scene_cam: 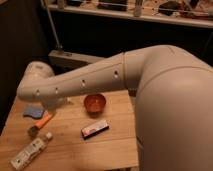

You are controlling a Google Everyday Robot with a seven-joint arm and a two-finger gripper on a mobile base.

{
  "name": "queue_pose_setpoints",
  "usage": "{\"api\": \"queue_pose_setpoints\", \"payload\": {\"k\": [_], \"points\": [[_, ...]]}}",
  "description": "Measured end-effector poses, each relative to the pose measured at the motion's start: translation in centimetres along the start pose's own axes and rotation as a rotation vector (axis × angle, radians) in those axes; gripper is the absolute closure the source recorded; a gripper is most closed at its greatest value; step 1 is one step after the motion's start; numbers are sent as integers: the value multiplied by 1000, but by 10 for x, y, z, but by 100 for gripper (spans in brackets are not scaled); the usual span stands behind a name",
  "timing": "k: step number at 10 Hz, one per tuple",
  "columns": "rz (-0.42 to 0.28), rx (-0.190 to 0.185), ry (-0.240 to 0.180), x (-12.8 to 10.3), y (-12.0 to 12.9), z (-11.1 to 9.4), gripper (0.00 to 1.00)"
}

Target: Move the arm in a circular motion

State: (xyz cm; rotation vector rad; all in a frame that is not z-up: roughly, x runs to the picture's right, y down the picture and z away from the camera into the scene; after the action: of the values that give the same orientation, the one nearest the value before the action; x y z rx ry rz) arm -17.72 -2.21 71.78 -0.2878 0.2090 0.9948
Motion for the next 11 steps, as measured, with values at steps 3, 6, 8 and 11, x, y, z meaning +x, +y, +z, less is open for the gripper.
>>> {"api": "queue_pose_setpoints", "payload": {"k": [3,6,8,11], "points": [[146,123,8,-49,-152,14,35],[383,204,69,-14,-289,15,35],[591,248,137,58,-370,8,35],[901,314,284,224,-447,-15,35]]}}
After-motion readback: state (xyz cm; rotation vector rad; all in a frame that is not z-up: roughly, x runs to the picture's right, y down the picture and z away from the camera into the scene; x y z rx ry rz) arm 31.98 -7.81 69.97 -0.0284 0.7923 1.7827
